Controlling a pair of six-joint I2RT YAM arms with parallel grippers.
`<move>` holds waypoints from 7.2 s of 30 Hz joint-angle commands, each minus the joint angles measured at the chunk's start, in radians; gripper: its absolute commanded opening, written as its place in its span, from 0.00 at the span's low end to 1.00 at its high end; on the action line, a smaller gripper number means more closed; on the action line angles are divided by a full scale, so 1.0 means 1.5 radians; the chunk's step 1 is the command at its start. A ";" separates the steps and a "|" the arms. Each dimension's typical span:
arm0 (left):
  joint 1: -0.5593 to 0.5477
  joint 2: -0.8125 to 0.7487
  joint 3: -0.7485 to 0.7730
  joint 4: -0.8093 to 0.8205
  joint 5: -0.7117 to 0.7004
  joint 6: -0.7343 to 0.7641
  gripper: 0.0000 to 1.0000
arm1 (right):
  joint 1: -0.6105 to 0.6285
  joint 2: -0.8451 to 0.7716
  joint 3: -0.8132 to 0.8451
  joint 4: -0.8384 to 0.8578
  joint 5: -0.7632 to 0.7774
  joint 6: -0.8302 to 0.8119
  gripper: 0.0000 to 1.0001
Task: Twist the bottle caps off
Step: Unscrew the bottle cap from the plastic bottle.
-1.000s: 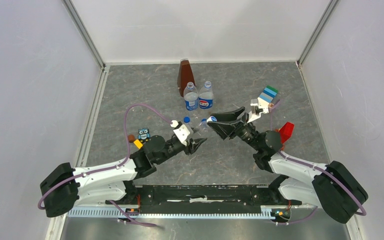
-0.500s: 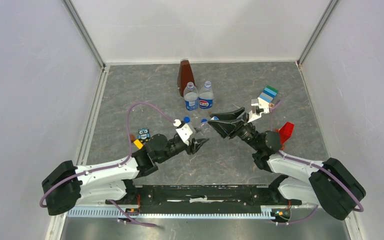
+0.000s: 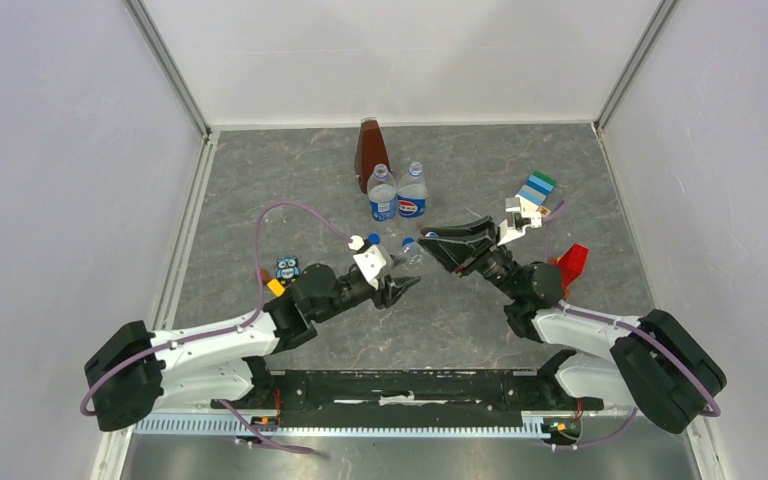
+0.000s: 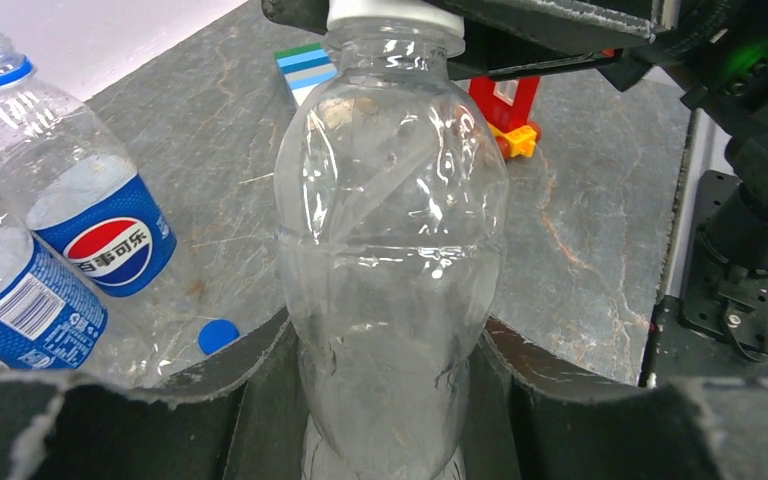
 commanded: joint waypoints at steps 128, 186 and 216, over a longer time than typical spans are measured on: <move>0.070 0.011 0.047 0.175 0.415 -0.214 0.02 | 0.032 -0.080 0.044 0.038 -0.175 -0.023 0.00; 0.108 0.049 0.082 0.289 0.691 -0.360 0.02 | 0.006 -0.098 0.109 0.211 -0.439 0.143 0.00; -0.064 -0.085 0.125 -0.262 -0.020 0.080 0.02 | -0.005 -0.264 0.120 -0.512 -0.087 -0.177 0.47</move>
